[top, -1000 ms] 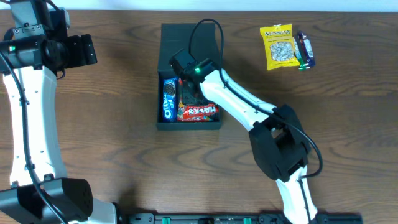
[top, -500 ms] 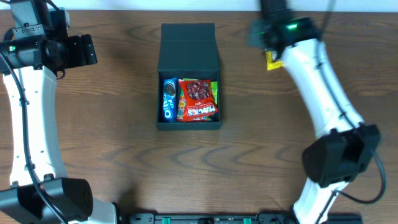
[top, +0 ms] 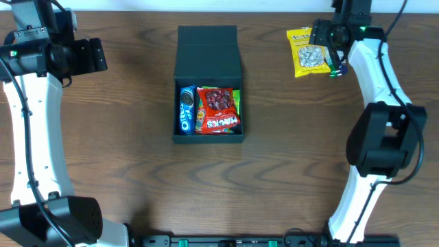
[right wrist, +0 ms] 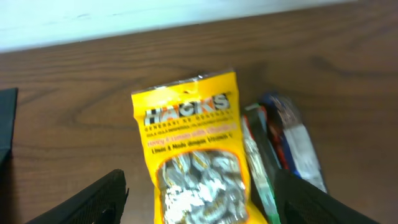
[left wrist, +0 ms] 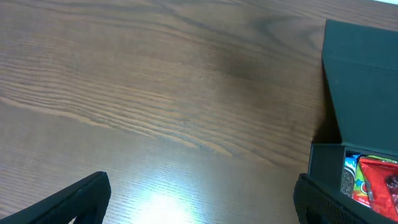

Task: Pack container
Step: 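Grasp the yellow Hacks bag with the right gripper and lift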

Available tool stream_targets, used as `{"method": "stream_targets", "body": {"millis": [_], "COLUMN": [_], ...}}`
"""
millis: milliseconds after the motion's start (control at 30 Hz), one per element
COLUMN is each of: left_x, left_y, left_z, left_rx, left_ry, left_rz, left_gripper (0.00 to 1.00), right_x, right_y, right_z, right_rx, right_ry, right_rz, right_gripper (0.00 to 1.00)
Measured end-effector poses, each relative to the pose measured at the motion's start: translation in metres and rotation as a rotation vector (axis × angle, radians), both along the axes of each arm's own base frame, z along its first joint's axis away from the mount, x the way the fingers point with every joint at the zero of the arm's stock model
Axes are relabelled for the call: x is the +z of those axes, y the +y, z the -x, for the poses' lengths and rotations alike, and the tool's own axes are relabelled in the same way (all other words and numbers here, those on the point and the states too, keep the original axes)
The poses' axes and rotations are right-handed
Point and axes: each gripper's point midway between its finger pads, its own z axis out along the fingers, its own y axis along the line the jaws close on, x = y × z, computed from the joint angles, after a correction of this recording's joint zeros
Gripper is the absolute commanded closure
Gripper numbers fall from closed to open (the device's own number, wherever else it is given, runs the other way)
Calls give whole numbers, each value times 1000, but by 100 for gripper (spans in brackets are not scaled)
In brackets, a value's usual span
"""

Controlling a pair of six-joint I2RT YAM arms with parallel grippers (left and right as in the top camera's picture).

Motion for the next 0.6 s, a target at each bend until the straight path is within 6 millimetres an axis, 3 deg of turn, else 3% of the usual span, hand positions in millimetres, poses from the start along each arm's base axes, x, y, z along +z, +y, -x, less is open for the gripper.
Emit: {"method": "stream_targets", "body": {"millis": [267, 600], "left_x": [-1, -1], "left_y": [0, 0], "left_z": [1, 1], "left_rx": [-1, 0], "left_ry": [4, 4], "left_rz": [1, 1], "left_gripper": [5, 5], "right_x": [-83, -89], "right_y": [3, 4], "right_z": [3, 4], "right_rx": [53, 59], "right_ry": [134, 145], "right_rz": [18, 32], "right_gripper": [32, 32]}}
